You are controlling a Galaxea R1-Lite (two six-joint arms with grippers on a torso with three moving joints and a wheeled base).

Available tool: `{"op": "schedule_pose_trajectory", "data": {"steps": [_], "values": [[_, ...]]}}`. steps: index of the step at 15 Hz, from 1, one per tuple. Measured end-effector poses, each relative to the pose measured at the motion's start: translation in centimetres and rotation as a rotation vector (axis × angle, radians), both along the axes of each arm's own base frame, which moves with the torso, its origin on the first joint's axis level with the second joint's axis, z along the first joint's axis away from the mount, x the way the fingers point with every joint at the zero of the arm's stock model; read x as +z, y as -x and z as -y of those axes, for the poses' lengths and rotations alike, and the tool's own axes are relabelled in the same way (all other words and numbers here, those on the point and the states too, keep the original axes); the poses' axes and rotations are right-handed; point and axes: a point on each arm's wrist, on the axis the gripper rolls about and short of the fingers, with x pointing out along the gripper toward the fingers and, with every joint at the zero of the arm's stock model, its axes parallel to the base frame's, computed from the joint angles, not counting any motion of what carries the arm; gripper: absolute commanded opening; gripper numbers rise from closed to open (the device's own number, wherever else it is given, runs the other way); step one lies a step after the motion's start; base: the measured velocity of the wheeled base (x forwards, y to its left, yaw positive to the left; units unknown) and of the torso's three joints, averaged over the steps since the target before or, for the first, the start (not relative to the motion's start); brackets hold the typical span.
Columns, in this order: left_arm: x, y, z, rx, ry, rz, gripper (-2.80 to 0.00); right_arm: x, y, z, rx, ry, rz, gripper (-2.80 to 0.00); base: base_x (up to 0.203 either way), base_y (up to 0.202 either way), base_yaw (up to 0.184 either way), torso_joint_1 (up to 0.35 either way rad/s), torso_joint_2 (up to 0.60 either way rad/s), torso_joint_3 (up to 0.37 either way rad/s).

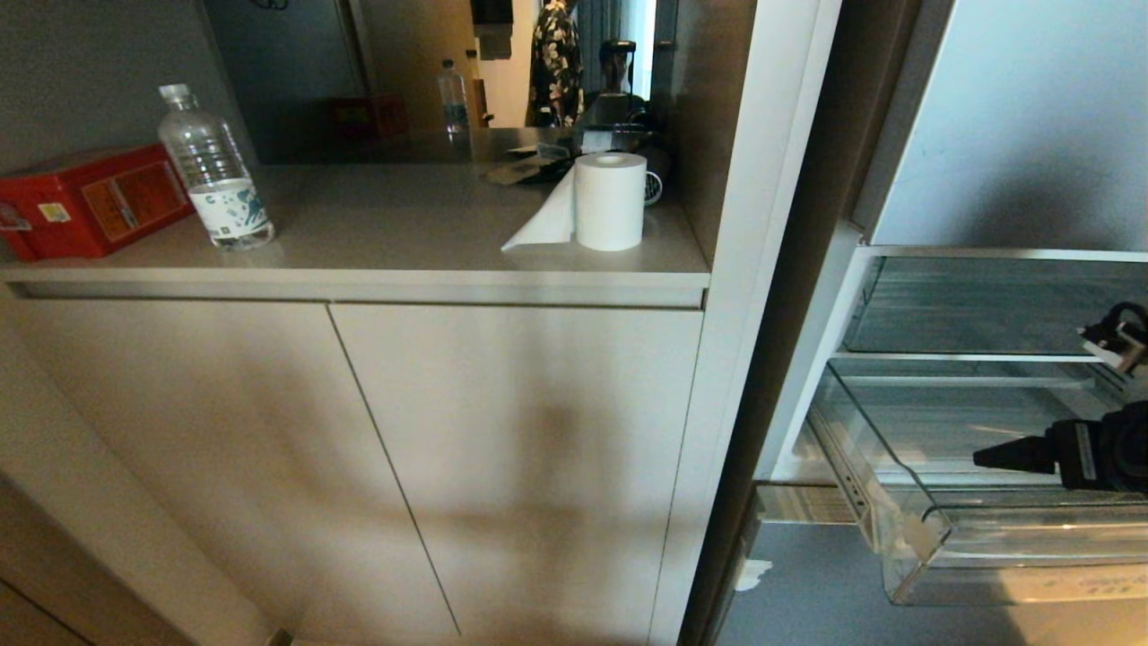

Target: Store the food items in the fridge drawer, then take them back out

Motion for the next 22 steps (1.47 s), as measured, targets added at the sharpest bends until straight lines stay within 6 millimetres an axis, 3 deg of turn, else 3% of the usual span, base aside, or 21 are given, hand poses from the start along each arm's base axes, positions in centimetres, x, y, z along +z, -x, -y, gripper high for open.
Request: {"op": "schedule_pose_trajectory", "data": {"steps": [2, 6, 10, 11, 15, 18, 22], "values": [[0.0, 0.0, 0.0, 0.0, 0.0, 0.0, -2.8, 1.4, 2.3, -0.5, 0.006, 0.001, 0.073, 0.0, 0.0, 0.0, 0.0, 0.0, 0.0, 0.0], [0.0, 0.0, 0.0, 0.0, 0.0, 0.0, -2.8, 3.6, 8.8, -2.0, 0.007, 0.036, 0.251, 0.0, 0.0, 0.0, 0.0, 0.0, 0.0, 0.0], [0.0, 0.0, 0.0, 0.0, 0.0, 0.0, -2.8, 2.5, 15.9, -3.7, 0.002, 0.077, 0.409, 0.0, 0.0, 0.0, 0.0, 0.0, 0.0, 0.0], [0.0, 0.0, 0.0, 0.0, 0.0, 0.0, -2.8, 2.0, 17.2, -3.9, -0.007, 0.09, 0.438, -2.8, 0.0, 0.0, 0.0, 0.0, 0.0, 0.0], [0.0, 0.0, 0.0, 0.0, 0.0, 0.0, -2.8, -0.7, 21.0, -4.7, -0.034, 0.122, 0.523, -2.8, 0.0, 0.0, 0.0, 0.0, 0.0, 0.0], [0.0, 0.0, 0.0, 0.0, 0.0, 0.0, -2.8, -2.1, 22.0, -4.8, -0.037, 0.078, 0.555, -2.8, 0.0, 0.0, 0.0, 0.0, 0.0, 0.0], [0.0, 0.0, 0.0, 0.0, 0.0, 0.0, -2.8, -5.8, 22.3, -4.6, -0.012, 0.115, 0.642, -2.8, 0.0, 0.0, 0.0, 0.0, 0.0, 0.0]]}}
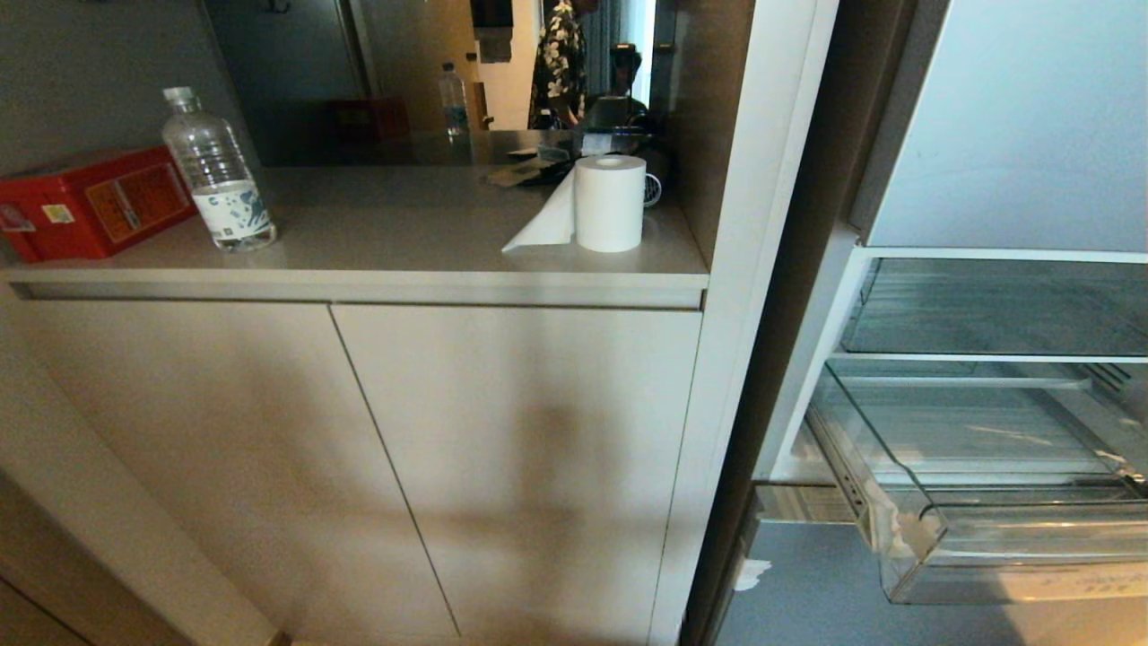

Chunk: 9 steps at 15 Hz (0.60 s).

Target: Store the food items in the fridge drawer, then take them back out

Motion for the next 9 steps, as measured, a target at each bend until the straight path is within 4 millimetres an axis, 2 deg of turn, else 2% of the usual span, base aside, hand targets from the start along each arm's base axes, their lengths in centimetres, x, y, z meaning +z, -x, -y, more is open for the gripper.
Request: {"op": "schedule_pose_trajectory", "data": {"steps": [3, 6, 9], "values": [[0.0, 0.0, 0.0, 0.0, 0.0, 0.0, -2.8, -3.7, 0.0, 0.0, 0.019, 0.091, 0.053, -2.8, 0.0, 0.0, 0.0, 0.0, 0.0, 0.0], [0.0, 0.0, 0.0, 0.0, 0.0, 0.0, -2.8, -6.1, 1.2, 0.0, 0.023, 0.095, 0.077, -2.8, 0.0, 0.0, 0.0, 0.0, 0.0, 0.0], [0.0, 0.0, 0.0, 0.0, -0.001, 0.0, -2.8, -6.7, 1.7, 0.0, 0.01, 0.06, 0.1, -2.8, 0.0, 0.0, 0.0, 0.0, 0.0, 0.0]]}}
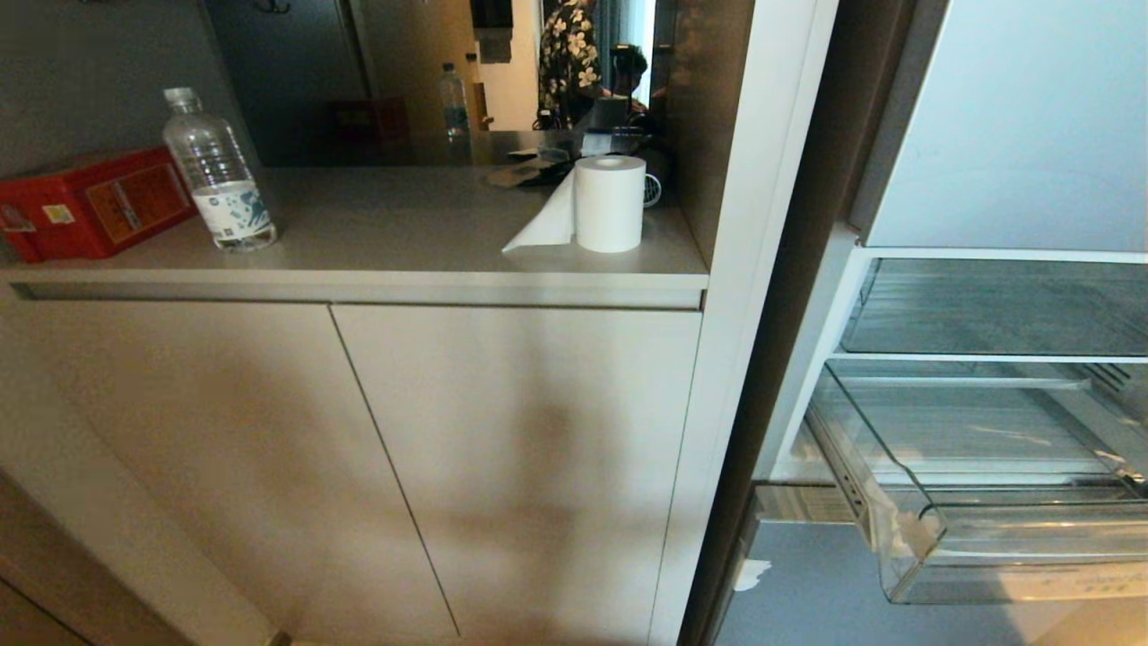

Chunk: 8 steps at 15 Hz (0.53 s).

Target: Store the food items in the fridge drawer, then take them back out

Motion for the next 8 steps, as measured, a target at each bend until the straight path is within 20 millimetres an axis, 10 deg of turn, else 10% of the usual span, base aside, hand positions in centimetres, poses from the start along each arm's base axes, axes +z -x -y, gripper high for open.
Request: {"op": "schedule_pose_trajectory", "data": {"steps": [8], "values": [[0.0, 0.0, 0.0, 0.0, 0.001, 0.0, -2.8, -0.17, 0.17, 0.01, -0.004, -0.016, 0.02, -2.8, 0.002, 0.002, -0.051, 0.001, 0.0, -0.001]]}}
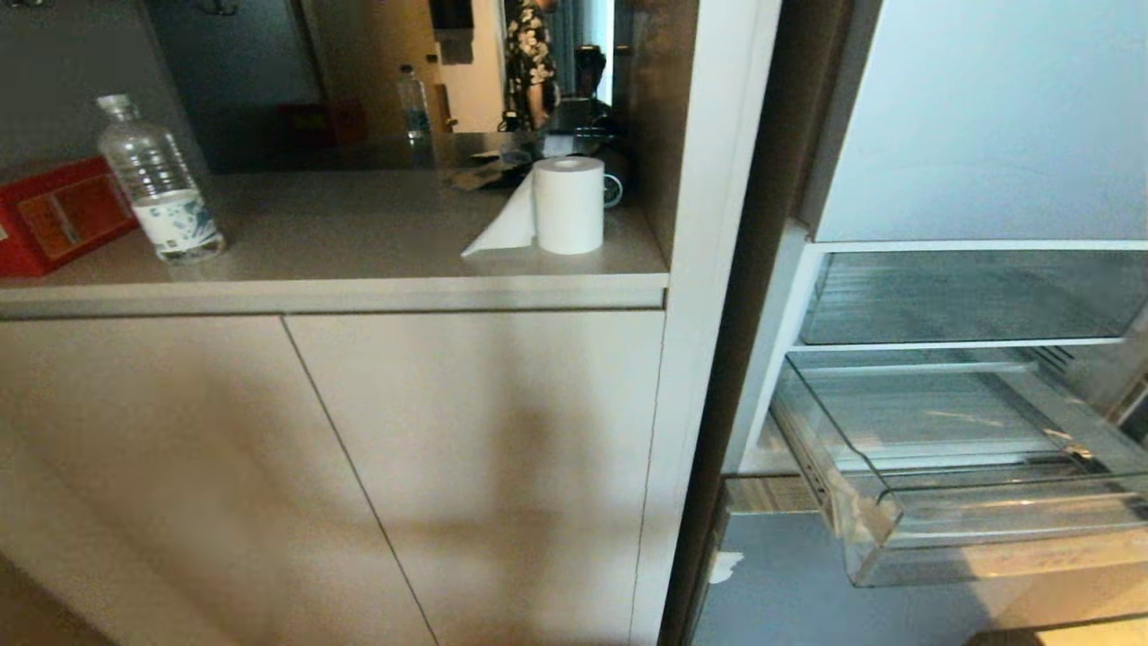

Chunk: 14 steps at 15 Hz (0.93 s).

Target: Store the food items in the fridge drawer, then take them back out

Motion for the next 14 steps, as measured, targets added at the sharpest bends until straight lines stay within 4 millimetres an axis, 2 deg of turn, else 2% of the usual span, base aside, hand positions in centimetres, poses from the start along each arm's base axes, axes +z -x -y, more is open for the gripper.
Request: {"op": "schedule_pose_trajectory", "data": {"steps": [14], "values": [[0.0, 0.0, 0.0, 0.0, 0.0, 0.0, -2.8, 0.01, 0.0, 0.0, -0.001, -0.015, 0.002, -2.8, 0.002, 0.008, -0.166, 0.002, 0.0, 0.002]]}}
